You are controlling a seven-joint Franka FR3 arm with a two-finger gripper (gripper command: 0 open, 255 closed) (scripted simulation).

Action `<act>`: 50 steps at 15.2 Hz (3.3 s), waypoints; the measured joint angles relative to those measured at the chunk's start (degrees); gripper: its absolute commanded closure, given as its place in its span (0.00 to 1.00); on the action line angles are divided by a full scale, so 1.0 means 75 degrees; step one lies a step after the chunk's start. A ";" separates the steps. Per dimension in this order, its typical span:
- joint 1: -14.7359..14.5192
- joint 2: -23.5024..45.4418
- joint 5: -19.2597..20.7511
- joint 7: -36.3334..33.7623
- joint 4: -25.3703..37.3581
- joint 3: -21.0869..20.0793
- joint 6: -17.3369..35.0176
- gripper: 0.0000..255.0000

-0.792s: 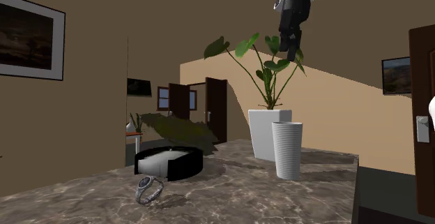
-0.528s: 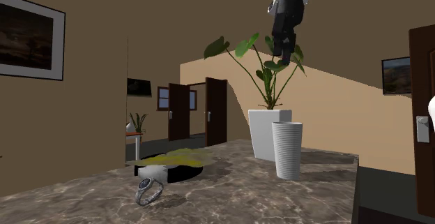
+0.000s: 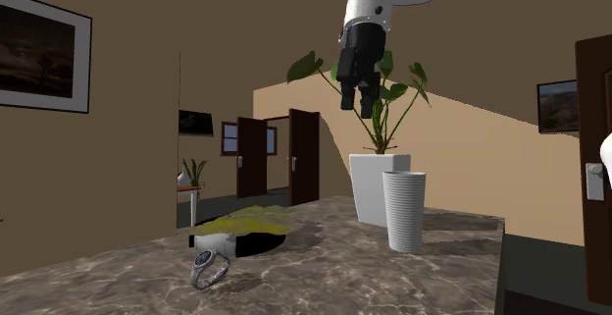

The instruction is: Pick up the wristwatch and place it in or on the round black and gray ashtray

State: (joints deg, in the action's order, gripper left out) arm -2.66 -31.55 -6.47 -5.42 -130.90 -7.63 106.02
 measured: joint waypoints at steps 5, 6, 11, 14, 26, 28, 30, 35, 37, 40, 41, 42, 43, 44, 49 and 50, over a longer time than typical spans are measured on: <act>-0.0109 0.1200 -0.0046 -0.0626 0.0340 -0.0549 0.0644 0.00; -0.0128 0.1481 -0.0031 -0.0760 0.0445 -0.0658 0.0778 0.00; -0.0247 0.2745 0.0125 -0.1447 0.0928 -0.1136 0.1319 0.00; -0.0314 0.3563 0.0317 -0.1816 0.1357 -0.1332 0.1546 0.00; -0.1041 0.6904 0.1331 -0.3299 0.3638 -0.1634 0.1918 0.00; -0.1095 0.7080 0.1389 -0.3366 0.3669 -0.1621 0.2042 0.00; -0.1130 0.7233 0.1442 -0.3404 0.3672 -0.1602 0.2182 0.00; -0.1159 0.7381 0.1502 -0.3447 0.3495 -0.1575 0.2500 0.00; -0.1162 0.7388 0.1505 -0.3450 0.3490 -0.1575 0.2513 0.00; -0.1162 0.7390 0.1506 -0.3450 0.3489 -0.1574 0.2517 1.00; -0.1162 0.7389 0.1506 -0.3450 0.3489 -0.1574 0.2517 1.00; -0.1162 0.7390 0.1506 -0.3450 0.3489 -0.1574 0.2517 1.00; -0.1162 0.7390 0.1506 -0.3450 0.3489 -0.1574 0.2517 1.00; -0.1162 0.7390 0.1506 -0.3450 0.3489 -0.1574 0.2517 1.00; -0.1162 0.7390 0.1506 -0.3450 0.3489 -0.1574 0.2517 1.00; -0.1162 0.7390 0.1506 -0.3450 0.3489 -0.1574 0.2517 1.00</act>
State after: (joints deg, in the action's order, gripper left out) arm -11.38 23.87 4.82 -31.29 -104.73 -19.44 124.89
